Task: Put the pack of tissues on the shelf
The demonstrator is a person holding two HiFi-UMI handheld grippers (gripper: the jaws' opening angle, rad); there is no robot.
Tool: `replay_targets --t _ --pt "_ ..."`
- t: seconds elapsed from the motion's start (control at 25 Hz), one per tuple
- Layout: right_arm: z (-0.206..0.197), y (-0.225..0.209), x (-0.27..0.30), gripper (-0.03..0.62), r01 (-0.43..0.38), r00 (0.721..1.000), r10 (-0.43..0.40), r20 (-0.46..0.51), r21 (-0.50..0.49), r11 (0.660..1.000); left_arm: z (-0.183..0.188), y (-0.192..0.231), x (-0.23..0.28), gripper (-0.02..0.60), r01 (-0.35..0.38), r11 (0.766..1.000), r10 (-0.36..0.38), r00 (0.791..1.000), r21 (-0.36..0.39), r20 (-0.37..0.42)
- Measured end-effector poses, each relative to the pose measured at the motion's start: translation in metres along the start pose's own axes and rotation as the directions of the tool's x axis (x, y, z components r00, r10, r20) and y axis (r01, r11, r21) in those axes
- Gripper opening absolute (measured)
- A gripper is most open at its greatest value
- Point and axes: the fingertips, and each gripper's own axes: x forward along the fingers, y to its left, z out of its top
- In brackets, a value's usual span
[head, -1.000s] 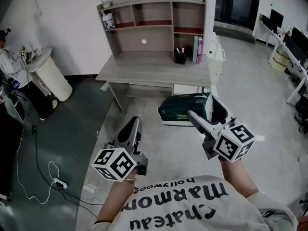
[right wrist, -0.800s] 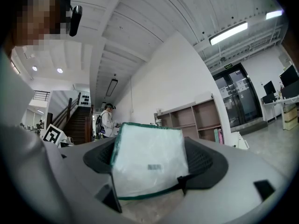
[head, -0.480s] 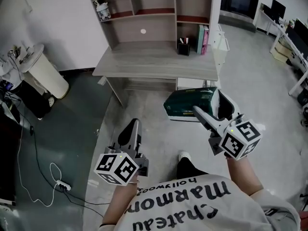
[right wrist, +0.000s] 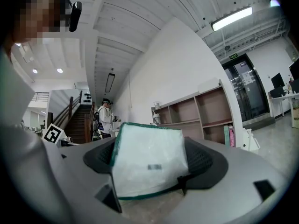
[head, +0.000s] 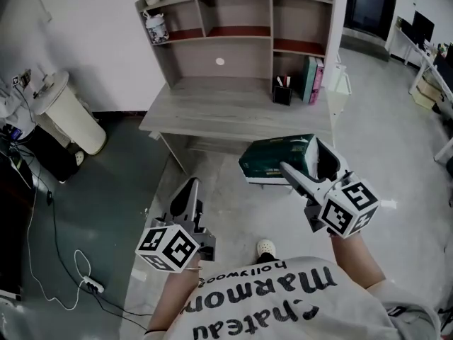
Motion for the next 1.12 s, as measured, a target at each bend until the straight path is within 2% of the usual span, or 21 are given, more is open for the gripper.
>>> replay_targets --t 0.24,0.6,0.88,1.12 --pt "0.037 -0.055 0.072 0.433 -0.030 0.999 0.030 0.010 -0.005 1.000 0.036 0.018 0.083 0.026 -0.017 1.000 0.017 1.000 -0.010 0.020" --pt "0.059 -0.126 0.135 0.433 -0.044 0.998 0.045 0.037 -0.023 0.999 0.051 0.034 0.172 0.026 -0.020 1.000 0.021 0.997 -0.012 0.070" --pt "0.056 -0.166 0.155 0.433 -0.026 0.999 0.026 0.031 0.006 1.000 0.035 0.041 0.210 0.026 -0.013 0.998 0.016 0.998 -0.059 0.053" --pt "0.053 -0.183 0.165 0.431 -0.019 1.000 0.019 0.018 0.022 1.000 0.038 0.046 0.228 0.026 -0.014 0.997 0.019 0.998 -0.075 0.066"
